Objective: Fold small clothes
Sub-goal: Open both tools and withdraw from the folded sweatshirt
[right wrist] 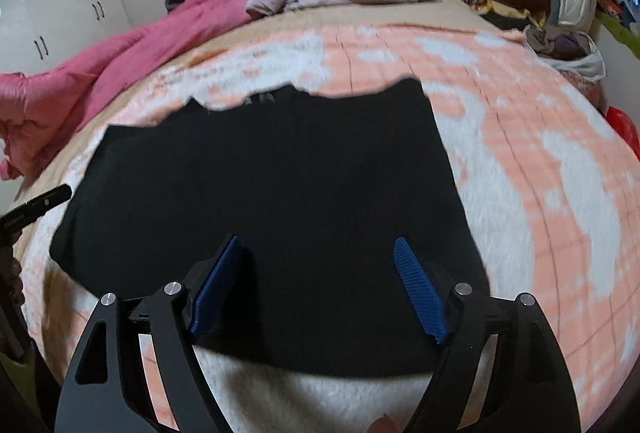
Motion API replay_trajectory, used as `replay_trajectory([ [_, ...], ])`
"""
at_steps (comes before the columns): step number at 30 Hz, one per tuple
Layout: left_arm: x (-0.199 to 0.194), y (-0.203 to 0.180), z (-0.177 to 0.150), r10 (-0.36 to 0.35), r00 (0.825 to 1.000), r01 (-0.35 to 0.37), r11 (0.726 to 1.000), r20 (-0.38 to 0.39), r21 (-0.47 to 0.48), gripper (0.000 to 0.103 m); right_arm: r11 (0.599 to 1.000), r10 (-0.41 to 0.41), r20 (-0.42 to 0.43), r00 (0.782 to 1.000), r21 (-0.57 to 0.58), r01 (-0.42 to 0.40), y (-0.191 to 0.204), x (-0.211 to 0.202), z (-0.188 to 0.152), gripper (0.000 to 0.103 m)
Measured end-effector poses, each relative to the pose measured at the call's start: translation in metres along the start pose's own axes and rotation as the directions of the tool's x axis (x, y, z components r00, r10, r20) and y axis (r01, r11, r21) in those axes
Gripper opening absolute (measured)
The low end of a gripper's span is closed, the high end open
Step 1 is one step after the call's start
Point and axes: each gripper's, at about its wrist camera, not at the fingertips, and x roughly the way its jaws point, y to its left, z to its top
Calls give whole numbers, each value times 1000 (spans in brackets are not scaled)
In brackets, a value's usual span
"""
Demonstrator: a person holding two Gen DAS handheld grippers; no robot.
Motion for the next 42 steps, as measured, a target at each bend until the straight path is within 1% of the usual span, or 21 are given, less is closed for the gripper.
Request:
replay_trajectory([
  [2,8,1,-7,8,999,-8,1000,-33,-2,51,1000,-20,11,1000,-12,20,3,0,-4,78],
  [8,8,6,-22,14,1000,-15,1000,-23,-22,54,999,-45,25,999,-9,46,5,-3,-10,79],
  [13,-2,8,-26,10,999,-11,1000,-37,-29,54,999,-47,25,999,2,47,7,-14,-16,85],
  [16,-15,9,-26,13,1000,-13,999,-19,-32,54,999,-36,34,999,-5,37,15,-23,-17,92],
  [17,-17,10,-26,10,1000,-11,999,-18,-34,54,999,-33,38,999,-7,33,18,-25,-18,93],
  [19,-26,12,-25,12,1000,-12,999,-6,-36,60,999,-27,44,999,-18,28,26,-30,-18,95],
  [24,-41,18,-21,22,1000,-22,999,12,-36,69,997,10,64,998,-71,-6,56,-40,-16,96],
  [29,-52,29,-18,38,999,-37,998,32,-52,71,989,47,82,996,-146,-35,90,-47,-12,96],
  [31,-55,34,-17,44,998,-42,997,39,-58,82,983,72,83,994,-174,-57,104,-49,-11,96],
  [34,-60,41,-15,49,997,-45,996,55,-72,82,974,90,86,992,-215,-70,124,-49,-11,96],
  [39,-64,52,-12,68,996,-64,995,59,-80,82,956,121,78,990,-278,-95,154,-46,-13,96],
  [42,-66,61,-11,75,995,-69,993,66,-97,83,942,136,63,989,-317,-110,174,-42,-16,96],
])
